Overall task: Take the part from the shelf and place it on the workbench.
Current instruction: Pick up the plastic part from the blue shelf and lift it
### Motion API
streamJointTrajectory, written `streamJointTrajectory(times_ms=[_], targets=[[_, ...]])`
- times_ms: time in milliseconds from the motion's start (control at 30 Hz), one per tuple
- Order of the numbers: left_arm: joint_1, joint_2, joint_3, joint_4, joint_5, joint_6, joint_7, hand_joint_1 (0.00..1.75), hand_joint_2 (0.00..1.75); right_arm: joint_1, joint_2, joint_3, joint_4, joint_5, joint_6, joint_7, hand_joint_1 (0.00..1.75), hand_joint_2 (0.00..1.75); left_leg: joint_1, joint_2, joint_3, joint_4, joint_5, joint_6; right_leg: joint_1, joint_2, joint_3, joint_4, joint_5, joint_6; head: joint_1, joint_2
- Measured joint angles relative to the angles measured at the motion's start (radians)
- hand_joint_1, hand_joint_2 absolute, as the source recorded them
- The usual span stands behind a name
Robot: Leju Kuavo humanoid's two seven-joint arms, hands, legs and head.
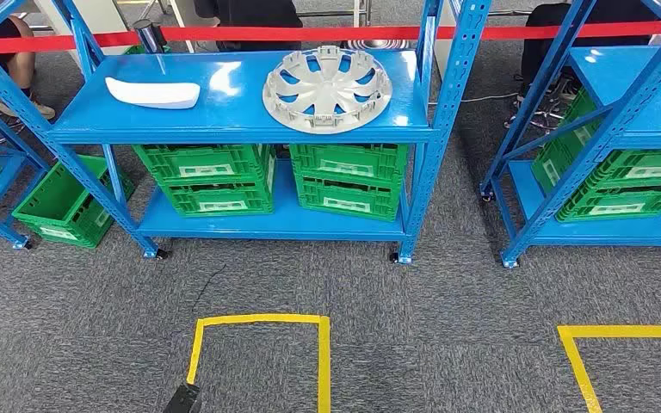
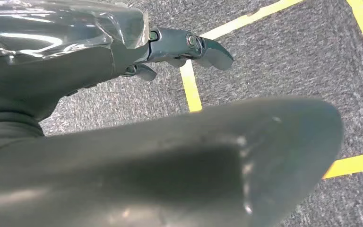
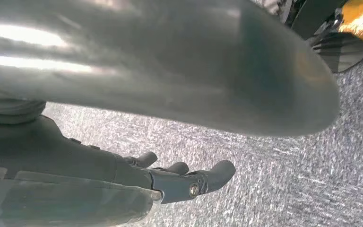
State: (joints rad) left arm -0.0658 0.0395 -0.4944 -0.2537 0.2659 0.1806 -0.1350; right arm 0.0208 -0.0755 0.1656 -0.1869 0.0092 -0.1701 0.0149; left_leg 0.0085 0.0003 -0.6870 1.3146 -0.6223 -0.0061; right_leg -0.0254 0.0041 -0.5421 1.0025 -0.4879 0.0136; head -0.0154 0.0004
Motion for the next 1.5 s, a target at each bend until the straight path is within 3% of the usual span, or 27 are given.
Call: streamJointTrajectory(times_ms=[67, 133, 200, 333, 400, 467, 500, 533, 567, 600, 633, 667, 700, 800, 867, 967, 1000, 1033, 1067, 1167, 1233, 1367, 1400, 1500], targets=[[0.0, 0.0, 0.0, 0.0, 0.0, 0.0, 0.0, 0.0, 0.0, -0.001, 0.0, 0.0, 0.0, 0.0, 0.0, 0.0, 0.0, 0.0, -0.001, 0.0, 0.027, -0.058, 0.038, 0.007, 0.003, 0.001, 0.002, 0.0, 0.0, 0.0, 0.0, 0.0], [-0.001, 0.002, 0.0, 0.0, 0.0, 0.0, 0.0, 0.0, 0.0, -0.002, 0.002, 0.0, 0.0, 0.0, 0.0, 0.0, 0.0, 0.0, -0.007, -0.001, 0.096, -0.201, 0.108, 0.029, 0.007, 0.004, 0.005, -0.001, 0.0, 0.0, 0.0, 0.0], [-0.002, 0.003, 0.0, 0.0, 0.0, 0.0, 0.0, 0.0, 0.0, -0.003, 0.004, 0.0, 0.0, 0.0, 0.0, 0.0, 0.0, 0.0, -0.016, 0.001, 0.141, -0.299, 0.14, 0.049, 0.01, 0.005, 0.003, -0.002, 0.0, 0.002, 0.001, 0.0], [-0.001, 0.006, 0.0, 0.0, 0.0, 0.002, 0.0, 0.0, 0.0, -0.002, 0.005, 0.0, 0.0, 0.0, 0.0, 0.0, 0.0, 0.0, -0.017, 0.005, 0.152, -0.339, 0.155, 0.061, 0.013, 0.0, -0.005, 0.001, -0.002, 0.011, 0.001, 0.0], [-0.002, 0.004, 0.0, 0.0, 0.0, 0.002, 0.0, 0.0, 0.0, -0.002, 0.004, 0.0, 0.0, 0.0, 0.0, 0.0, 0.0, 0.0, -0.012, 0.008, 0.16, -0.362, 0.17, 0.066, 0.014, -0.001, -0.04, 0.073, -0.041, 0.007, 0.003, 0.0], [-0.003, 0.002, 0.0, 0.0, 0.0, 0.001, 0.0, 0.0, 0.0, -0.002, 0.002, 0.0, 0.0, 0.0, 0.0, 0.0, 0.0, 0.0, -0.015, 0.009, 0.158, -0.364, 0.172, 0.068, 0.012, -0.001, -0.102, 0.204, -0.096, 0.004, 0.003, 0.0], [-0.003, 0.002, 0.0, 0.0, 0.0, 0.001, 0.0, 0.0, 0.0, -0.001, 0.001, 0.0, 0.0, 0.0, 0.0, 0.0, 0.0, 0.0, -0.016, 0.008, 0.156, -0.363, 0.172, 0.068, 0.01, -0.001, -0.126, 0.256, -0.112, 0.008, 0.003, 0.0], [-0.002, 0.001, 0.0, 0.0, 0.0, 0.0, 0.0, 0.0, 0.0, -0.001, 0.001, 0.0, 0.0, 0.0, 0.0, 0.0, 0.0, 0.0, -0.016, 0.008, 0.156, -0.362, 0.172, 0.067, 0.007, -0.001, -0.133, 0.272, -0.112, 0.017, 0.003, 0.0], [-0.002, 0.0, 0.0, 0.0, 0.0, 0.0, 0.0, 0.0, 0.0, 0.0, 0.0, 0.0, 0.0, 0.0, 0.0, 0.0, 0.0, 0.0, -0.016, 0.007, 0.156, -0.359, 0.171, 0.065, 0.004, -0.002, -0.121, 0.249, -0.097, 0.028, 0.003, 0.0], [-0.002, -0.001, 0.0, 0.0, 0.0, -0.001, 0.0, 0.0, 0.0, 0.0, -0.001, 0.0, 0.0, 0.0, 0.0, 0.0, 0.0, 0.0, -0.015, 0.006, 0.156, -0.354, 0.168, 0.061, 0.0, -0.003, -0.086, 0.181, -0.068, 0.041, 0.004, 0.0], [-0.002, -0.002, 0.0, 0.0, 0.0, -0.001, 0.0, 0.0, 0.0, 0.0, -0.002, 0.0, 0.0, 0.0, 0.0, 0.0, 0.0, 0.0, -0.014, 0.005, 0.155, -0.347, 0.163, 0.055, -0.003, -0.004, -0.05, 0.108, -0.042, 0.049, 0.004, 0.0], [-0.003, -0.001, 0.0, 0.0, 0.0, 0.0, 0.0, 0.0, 0.0, -0.001, -0.002, 0.0, 0.0, 0.0, 0.0, 0.0, 0.0, 0.0, -0.016, 0.005, 0.152, -0.336, 0.158, 0.047, -0.005, -0.004, -0.02, 0.047, -0.022, 0.05, 0.003, 0.0], [-0.003, -0.001, 0.0, 0.0, 0.0, 0.0, 0.0, 0.0, 0.0, -0.002, -0.002, 0.0, 0.0, 0.0, 0.0, 0.0, 0.0, 0.0, -0.017, 0.005, 0.148, -0.327, 0.153, 0.041, -0.005, -0.004, -0.002, 0.01, -0.011, 0.045, 0.003, 0.0], [-0.002, 0.0, 0.0, 0.0, 0.0, 0.0, 0.0, 0.0, 0.0, -0.002, -0.001, 0.0, 0.0, 0.0, 0.0, 0.0, 0.0, 0.0, -0.017, 0.004, 0.142, -0.316, 0.147, 0.03, -0.003, -0.002, 0.001, 0.005, -0.008, 0.021, 0.002, 0.0], [-0.002, 0.0, 0.0, 0.0, 0.0, 0.0, 0.0, 0.0, 0.0, -0.001, 0.0, 0.0, 0.0, 0.0, 0.0, 0.0, 0.0, 0.0, -0.013, 0.003, 0.13, -0.284, 0.122, 0.021, -0.008, -0.002, 0.002, 0.003, -0.005, 0.011, 0.002, 0.0], [-0.002, 0.001, 0.0, 0.0, 0.0, 0.0, 0.0, 0.0, 0.0, 0.0, 0.0, 0.0, 0.0, 0.0, 0.0, 0.0, 0.0, 0.0, -0.005, 0.002, 0.049, -0.105, 0.025, 0.003, -0.009, -0.002, 0.001, 0.003, -0.003, 0.003, 0.0, 0.0], [-0.001, 0.0, 0.0, 0.0, 0.0, 0.0, 0.0, 0.0, 0.0, 0.0, 0.0, 0.0, 0.0, 0.0, 0.0, 0.0, 0.0, 0.0, -0.002, 0.002, 0.021, -0.046, 0.005, 0.0, -0.007, -0.002, 0.0, 0.003, -0.003, 0.002, 0.0, 0.0], [0.0, 0.0, 0.0, 0.0, 0.0, 0.0, 0.0, 0.0, 0.0, 0.0, 0.0, 0.0, 0.0, 0.0, 0.0, 0.0, 0.0, 0.0, -0.001, 0.002, 0.007, -0.019, 0.004, 0.0, -0.006, -0.002, 0.0, 0.003, -0.003, 0.002, 0.0, 0.0], [0.0, 0.0, 0.0, 0.0, 0.0, 0.0, 0.0, 0.0, 0.0, 0.0, -0.001, 0.0, 0.0, 0.0, 0.0, 0.0, 0.0, 0.0, 0.0, 0.002, 0.015, -0.037, 0.025, 0.003, -0.005, -0.001, 0.001, 0.003, -0.003, 0.002, 0.0, 0.0], [-0.001, 0.002, 0.0, 0.0, 0.0, 0.0, 0.0, 0.0, 0.0, -0.002, 0.002, 0.0, 0.0, 0.0, 0.0, 0.0, 0.0, 0.0, -0.004, 0.0, 0.112, -0.24, 0.124, 0.024, 0.0, 0.003, 0.004, 0.002, -0.003, 0.003, 0.001, 0.0], [-0.001, 0.003, 0.0, 0.0, 0.0, 0.0, 0.0, 0.0, 0.0, -0.002, 0.004, 0.0, 0.0, 0.0, 0.0, 0.0, 0.0, 0.0, -0.01, 0.0, 0.142, -0.308, 0.141, 0.036, 0.002, 0.003, 0.001, 0.001, -0.002, 0.006, 0.001, 0.0], [-0.001, 0.004, 0.0, 0.0, 0.0, 0.001, 0.0, 0.0, 0.0, -0.002, 0.004, 0.0, 0.0, 0.0, 0.0, 0.0, 0.0, 0.0, -0.011, 0.003, 0.149, -0.339, 0.158, 0.051, 0.004, 0.0, -0.009, 0.011, -0.009, 0.017, 0.002, 0.0], [-0.002, 0.004, 0.0, 0.0, 0.0, 0.002, 0.0, 0.0, 0.0, -0.002, 0.004, 0.0, 0.0, 0.0, 0.0, 0.0, 0.0, 0.0, -0.009, 0.004, 0.152, -0.349, 0.165, 0.055, 0.004, 0.0, -0.026, 0.047, -0.029, 0.015, 0.003, 0.0], [-0.002, 0.002, 0.0, 0.0, 0.0, 0.002, 0.0, 0.0, 0.0, -0.001, 0.002, 0.0, 0.0, 0.0, 0.0, 0.0, 0.0, 0.0, -0.011, 0.005, 0.15, -0.354, 0.17, 0.06, 0.003, -0.001, -0.12, 0.247, -0.112, 0.009, 0.004, 0.0]])
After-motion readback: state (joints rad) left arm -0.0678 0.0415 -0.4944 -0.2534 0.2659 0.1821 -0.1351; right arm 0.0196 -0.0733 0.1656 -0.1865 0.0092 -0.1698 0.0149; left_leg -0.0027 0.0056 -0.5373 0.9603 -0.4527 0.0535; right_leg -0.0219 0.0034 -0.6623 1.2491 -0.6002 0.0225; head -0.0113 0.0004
